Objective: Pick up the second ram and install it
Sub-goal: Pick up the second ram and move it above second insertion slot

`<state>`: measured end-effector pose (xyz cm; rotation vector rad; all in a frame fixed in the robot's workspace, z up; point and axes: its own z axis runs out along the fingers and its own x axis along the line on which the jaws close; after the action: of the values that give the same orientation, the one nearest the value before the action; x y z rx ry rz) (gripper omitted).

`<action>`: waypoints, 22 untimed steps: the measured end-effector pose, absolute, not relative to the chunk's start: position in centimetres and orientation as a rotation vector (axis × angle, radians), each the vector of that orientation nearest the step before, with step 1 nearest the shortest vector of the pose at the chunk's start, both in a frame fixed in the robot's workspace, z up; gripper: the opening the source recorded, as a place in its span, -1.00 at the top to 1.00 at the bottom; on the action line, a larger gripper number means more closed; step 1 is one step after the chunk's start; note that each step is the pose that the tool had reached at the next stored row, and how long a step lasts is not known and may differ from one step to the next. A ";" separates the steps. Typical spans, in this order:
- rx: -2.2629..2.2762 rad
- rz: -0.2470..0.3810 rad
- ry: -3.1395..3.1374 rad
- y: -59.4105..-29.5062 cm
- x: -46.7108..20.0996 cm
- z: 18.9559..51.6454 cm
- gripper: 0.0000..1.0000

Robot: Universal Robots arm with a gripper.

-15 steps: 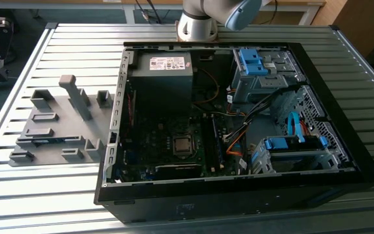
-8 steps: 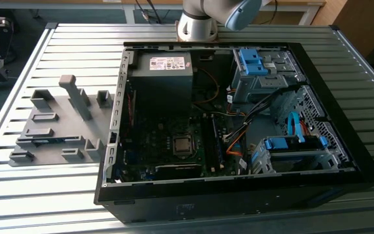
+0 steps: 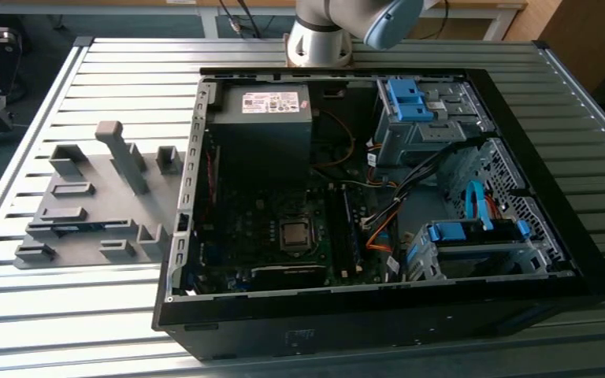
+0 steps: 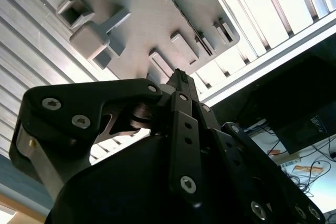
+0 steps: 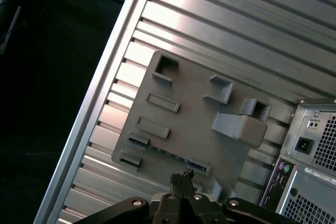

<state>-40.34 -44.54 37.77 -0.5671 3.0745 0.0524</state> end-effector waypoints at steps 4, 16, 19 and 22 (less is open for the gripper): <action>-0.575 0.052 3.073 -44.5 -40.3 37.8 0.79; -0.601 0.053 3.068 -44.6 -40.3 37.8 0.79; -0.607 0.053 3.067 -44.6 -40.3 37.8 0.79; -0.614 0.053 3.066 -44.6 -40.3 37.8 0.79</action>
<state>-40.34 -44.56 37.76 -0.6137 3.0660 0.0529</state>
